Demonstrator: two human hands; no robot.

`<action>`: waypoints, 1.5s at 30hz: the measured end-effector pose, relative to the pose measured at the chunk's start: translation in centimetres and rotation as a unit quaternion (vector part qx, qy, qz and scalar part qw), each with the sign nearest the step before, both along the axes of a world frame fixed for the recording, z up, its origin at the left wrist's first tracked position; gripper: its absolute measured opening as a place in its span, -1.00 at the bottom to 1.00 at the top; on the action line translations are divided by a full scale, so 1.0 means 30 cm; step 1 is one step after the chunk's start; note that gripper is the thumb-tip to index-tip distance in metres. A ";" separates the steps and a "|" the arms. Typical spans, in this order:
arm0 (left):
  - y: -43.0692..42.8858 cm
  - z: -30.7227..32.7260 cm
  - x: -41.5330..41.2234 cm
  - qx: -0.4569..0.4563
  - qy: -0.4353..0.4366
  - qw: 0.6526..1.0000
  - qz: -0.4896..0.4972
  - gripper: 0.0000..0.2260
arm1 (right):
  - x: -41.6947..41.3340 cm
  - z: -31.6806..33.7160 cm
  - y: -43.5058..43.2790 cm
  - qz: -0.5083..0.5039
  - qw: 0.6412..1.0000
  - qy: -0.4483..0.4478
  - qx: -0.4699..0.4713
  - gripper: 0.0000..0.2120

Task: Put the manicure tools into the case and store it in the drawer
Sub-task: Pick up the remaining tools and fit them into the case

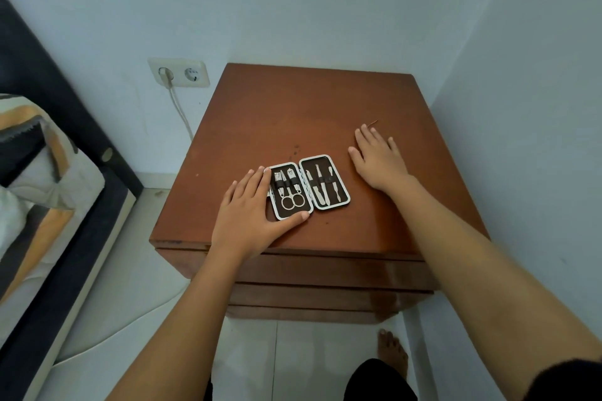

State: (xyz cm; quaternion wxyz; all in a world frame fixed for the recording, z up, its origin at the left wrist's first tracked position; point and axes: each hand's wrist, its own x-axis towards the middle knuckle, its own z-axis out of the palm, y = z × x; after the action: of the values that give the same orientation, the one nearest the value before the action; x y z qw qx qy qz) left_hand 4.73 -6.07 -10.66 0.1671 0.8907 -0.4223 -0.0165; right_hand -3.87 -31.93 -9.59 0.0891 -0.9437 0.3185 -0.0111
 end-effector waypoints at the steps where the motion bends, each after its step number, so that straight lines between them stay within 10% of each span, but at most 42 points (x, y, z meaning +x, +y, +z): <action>1: 0.000 0.002 -0.002 0.001 0.003 1.000 0.000 0.00 | -0.033 -0.005 0.025 0.008 1.000 0.001 -0.005 -0.47; 15: 0.007 0.016 -0.010 0.023 0.011 1.000 0.000 0.02 | -0.376 -0.007 0.261 0.079 0.986 -0.132 0.061 -0.61; 25: 0.007 0.004 -0.005 0.020 0.002 1.000 0.002 0.01 | -0.376 0.012 0.239 -0.068 0.946 -0.293 0.124 -0.88; 45: 0.005 0.001 -0.002 0.008 0.008 1.000 -0.002 0.01 | -0.234 0.046 0.294 -0.109 0.988 -0.111 0.005 -0.82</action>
State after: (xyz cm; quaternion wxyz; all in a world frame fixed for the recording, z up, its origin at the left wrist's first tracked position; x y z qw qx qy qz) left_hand 4.67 -5.91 -10.62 0.1635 0.8911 -0.4224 -0.0275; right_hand -10.88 -23.12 -8.20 0.1268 -0.8957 0.4077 -0.1238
